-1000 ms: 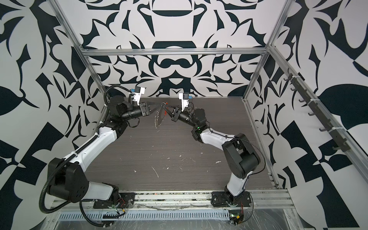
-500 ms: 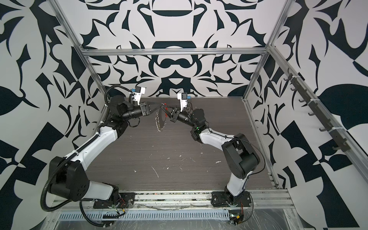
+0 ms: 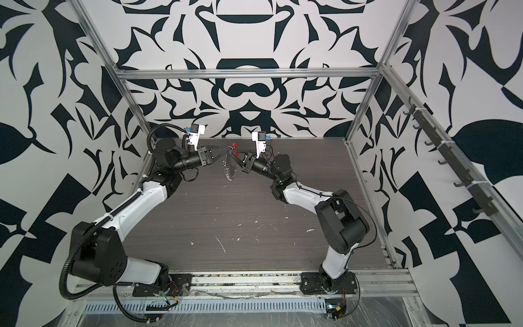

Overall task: Attach keys to a key ring
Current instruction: Pass the keyring.

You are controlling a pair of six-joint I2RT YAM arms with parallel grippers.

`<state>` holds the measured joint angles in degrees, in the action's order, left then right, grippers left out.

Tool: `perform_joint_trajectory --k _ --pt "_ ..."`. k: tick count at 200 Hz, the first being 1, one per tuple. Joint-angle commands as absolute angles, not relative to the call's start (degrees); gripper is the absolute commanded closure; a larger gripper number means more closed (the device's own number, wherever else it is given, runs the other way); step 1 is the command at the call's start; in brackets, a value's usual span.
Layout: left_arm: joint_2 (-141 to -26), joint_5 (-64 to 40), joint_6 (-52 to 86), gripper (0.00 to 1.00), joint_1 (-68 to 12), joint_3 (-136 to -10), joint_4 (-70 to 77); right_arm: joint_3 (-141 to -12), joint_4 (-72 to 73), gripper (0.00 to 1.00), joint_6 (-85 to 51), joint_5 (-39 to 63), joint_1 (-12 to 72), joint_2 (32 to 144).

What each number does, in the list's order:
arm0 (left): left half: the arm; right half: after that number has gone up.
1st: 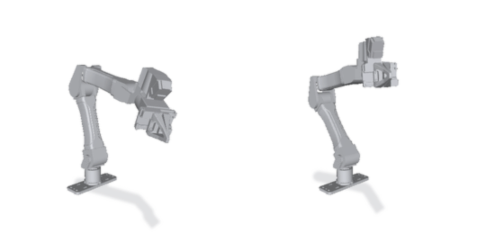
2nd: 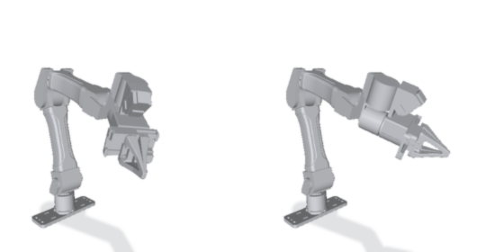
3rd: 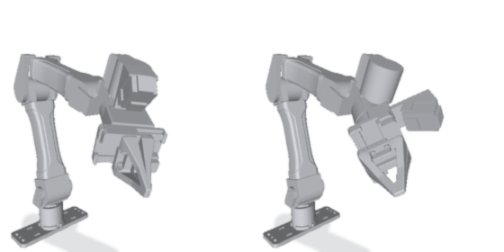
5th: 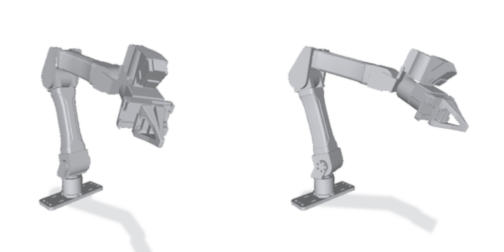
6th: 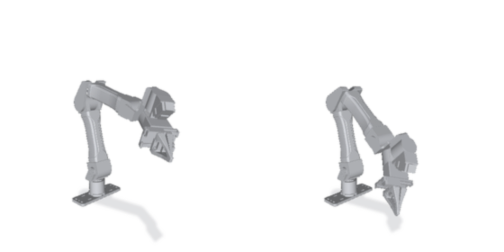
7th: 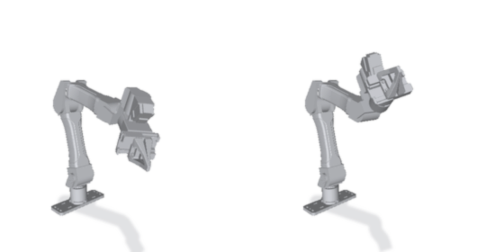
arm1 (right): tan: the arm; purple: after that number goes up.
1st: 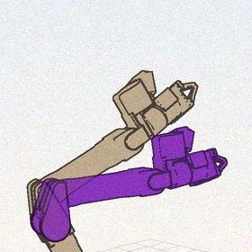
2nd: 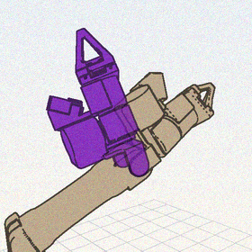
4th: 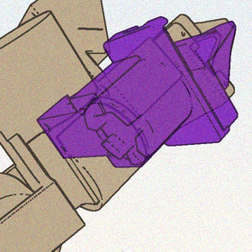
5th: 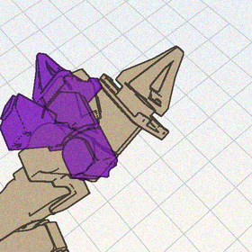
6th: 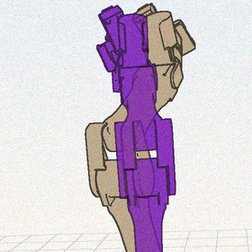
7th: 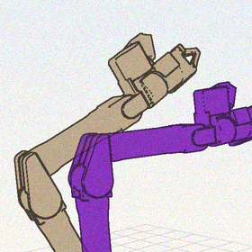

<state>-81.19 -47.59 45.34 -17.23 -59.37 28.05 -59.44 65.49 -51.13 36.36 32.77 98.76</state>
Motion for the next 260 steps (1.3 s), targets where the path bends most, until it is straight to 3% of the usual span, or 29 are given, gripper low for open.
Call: perform_joint_trajectory --k 1,23,47,57,86,124,161,207,260 --pt "-77.79 -48.77 43.1 1.0 -17.59 -57.01 29.93 -57.97 65.51 1.0 -48.54 36.04 31.54 94.02" --pt "-76.19 -47.59 42.19 1.0 -17.58 -55.92 29.96 -55.44 62.39 1.0 -46.54 35.32 30.19 91.06" --pt "-75.94 -47.71 42.1 1.0 -17.66 -55.72 29.98 -54.24 57.94 0.92 -43.44 35.07 29.55 88.4" --pt "-75.94 -47.93 42.08 1.0 -17.59 -55.71 29.79 -54.1 55.67 1.0 -42.17 35.09 29.21 87.39" --pt "-76.0 -47.98 42.1 1.0 -17.62 -55.81 29.34 -54.23 51.76 1.0 -40.05 35.42 28.84 85.66" --pt "-76.11 -47.84 42.19 1.0 -17.6 -55.81 29.1 -54.06 45.46 0.82 -35.54 35.42 28.48 82.61" --pt "-76.64 -48.37 42.37 1.0 -17.65 -56.33 28.62 -54.68 40.13 0.59 -31.55 35.77 27.88 81.21" --pt "-78.17 -56.29 39.54 1.0 -17.64 -60.03 22.37 -66.04 20.79 0.62 -17.65 43.54 27.39 82.08" --pt "-79.21 -61.34 37.06 1.0 -17.62 -62.31 18.65 -69.21 27.92 0.65 -26.97 55.12 25.33 87.24"
